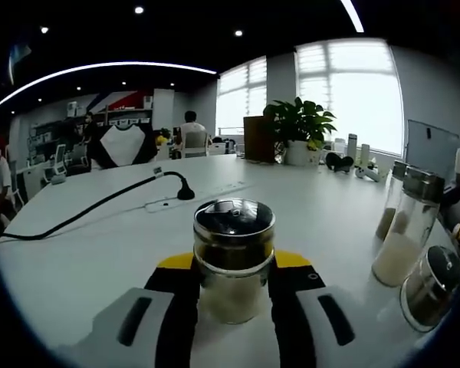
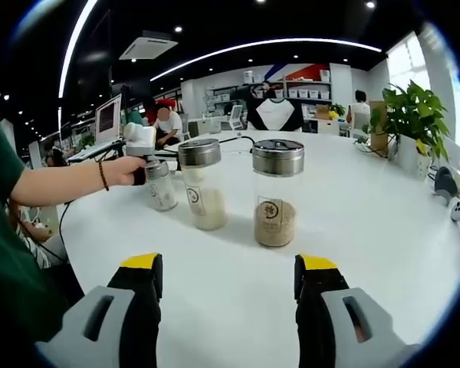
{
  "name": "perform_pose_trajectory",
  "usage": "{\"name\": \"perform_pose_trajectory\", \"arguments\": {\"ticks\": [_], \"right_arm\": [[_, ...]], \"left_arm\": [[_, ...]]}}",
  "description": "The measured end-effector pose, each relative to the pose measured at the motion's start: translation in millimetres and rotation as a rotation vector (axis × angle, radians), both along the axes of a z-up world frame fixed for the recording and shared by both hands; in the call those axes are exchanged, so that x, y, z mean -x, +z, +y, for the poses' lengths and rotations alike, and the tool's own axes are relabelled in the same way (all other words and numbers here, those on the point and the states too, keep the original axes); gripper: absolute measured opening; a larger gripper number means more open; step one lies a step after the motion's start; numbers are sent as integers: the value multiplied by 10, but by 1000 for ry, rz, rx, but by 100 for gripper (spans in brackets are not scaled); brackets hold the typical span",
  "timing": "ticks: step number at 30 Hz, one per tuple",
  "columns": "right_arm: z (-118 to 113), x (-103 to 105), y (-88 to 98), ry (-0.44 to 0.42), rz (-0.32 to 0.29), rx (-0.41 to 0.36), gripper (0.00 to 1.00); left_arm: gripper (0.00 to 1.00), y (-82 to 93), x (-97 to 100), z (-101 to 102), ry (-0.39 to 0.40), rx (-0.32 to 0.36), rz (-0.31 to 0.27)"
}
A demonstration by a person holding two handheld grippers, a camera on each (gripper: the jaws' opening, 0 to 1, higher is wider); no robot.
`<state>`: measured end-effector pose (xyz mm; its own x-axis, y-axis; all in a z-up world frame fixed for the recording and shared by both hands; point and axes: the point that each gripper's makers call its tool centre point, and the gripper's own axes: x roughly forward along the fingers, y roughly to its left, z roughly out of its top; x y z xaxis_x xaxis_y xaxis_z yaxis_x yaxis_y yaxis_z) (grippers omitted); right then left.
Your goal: Rotate the seasoning bottle until the label or dispensing opening points toward the visible target arrow and the bottle remains upright within the marked orientation range
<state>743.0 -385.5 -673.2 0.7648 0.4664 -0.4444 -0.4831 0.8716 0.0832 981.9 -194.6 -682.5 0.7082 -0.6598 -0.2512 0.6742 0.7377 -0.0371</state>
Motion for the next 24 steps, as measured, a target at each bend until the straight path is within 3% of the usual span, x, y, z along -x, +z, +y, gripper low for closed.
{"name": "perform_pose_trajectory", "arguments": {"ticks": [24], "right_arm": [[12, 18, -24, 1, 7, -4, 71]], "left_arm": [[36, -10, 215, 167, 20, -8, 10]]}}
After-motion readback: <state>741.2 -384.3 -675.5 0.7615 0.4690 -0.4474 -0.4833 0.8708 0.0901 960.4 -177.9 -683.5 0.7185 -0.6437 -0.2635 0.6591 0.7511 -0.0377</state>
